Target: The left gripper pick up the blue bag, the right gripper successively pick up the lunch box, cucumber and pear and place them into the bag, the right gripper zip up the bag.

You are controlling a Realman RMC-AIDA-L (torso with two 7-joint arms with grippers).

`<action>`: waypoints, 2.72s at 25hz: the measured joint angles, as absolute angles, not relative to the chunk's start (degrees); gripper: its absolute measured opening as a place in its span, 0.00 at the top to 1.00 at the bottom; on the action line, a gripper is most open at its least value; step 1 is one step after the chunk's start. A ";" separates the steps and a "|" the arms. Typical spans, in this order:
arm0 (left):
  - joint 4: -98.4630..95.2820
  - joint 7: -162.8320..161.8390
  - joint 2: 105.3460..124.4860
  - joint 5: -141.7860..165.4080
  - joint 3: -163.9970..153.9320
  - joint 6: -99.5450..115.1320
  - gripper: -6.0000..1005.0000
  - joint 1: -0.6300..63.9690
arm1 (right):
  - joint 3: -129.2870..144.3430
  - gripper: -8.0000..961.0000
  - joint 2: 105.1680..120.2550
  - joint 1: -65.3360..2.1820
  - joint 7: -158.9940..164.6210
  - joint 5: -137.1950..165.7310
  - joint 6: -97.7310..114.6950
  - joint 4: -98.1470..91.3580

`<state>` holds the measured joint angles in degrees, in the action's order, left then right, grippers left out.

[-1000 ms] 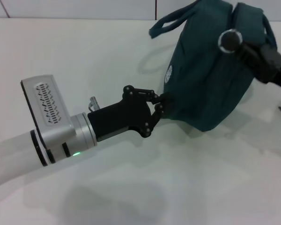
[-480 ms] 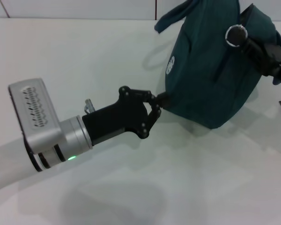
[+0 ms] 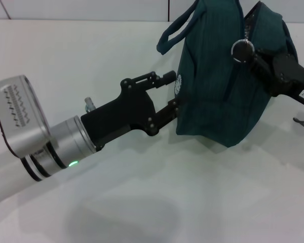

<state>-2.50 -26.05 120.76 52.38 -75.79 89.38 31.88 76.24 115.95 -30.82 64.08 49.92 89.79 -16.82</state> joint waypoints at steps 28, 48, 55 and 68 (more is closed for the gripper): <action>-4.04 -38.83 120.76 47.61 -75.67 86.10 0.63 37.44 | 80.46 0.98 116.19 -29.97 54.45 49.82 90.26 -16.78; -3.73 -26.45 120.76 47.86 -78.91 85.10 0.94 36.18 | 82.02 0.98 115.33 -30.04 55.85 50.02 89.34 -16.99; -3.63 -24.52 120.76 47.72 -79.01 85.07 0.95 35.88 | 82.21 0.98 115.73 -29.81 55.90 49.61 89.88 -16.98; -3.99 -22.50 120.75 47.83 -79.68 84.16 0.96 34.73 | 82.03 0.97 115.92 -28.16 54.54 40.22 89.81 -16.70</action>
<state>-3.99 -22.50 120.75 47.83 -79.68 84.16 34.73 82.03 115.92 -28.16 54.54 40.22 89.81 -16.70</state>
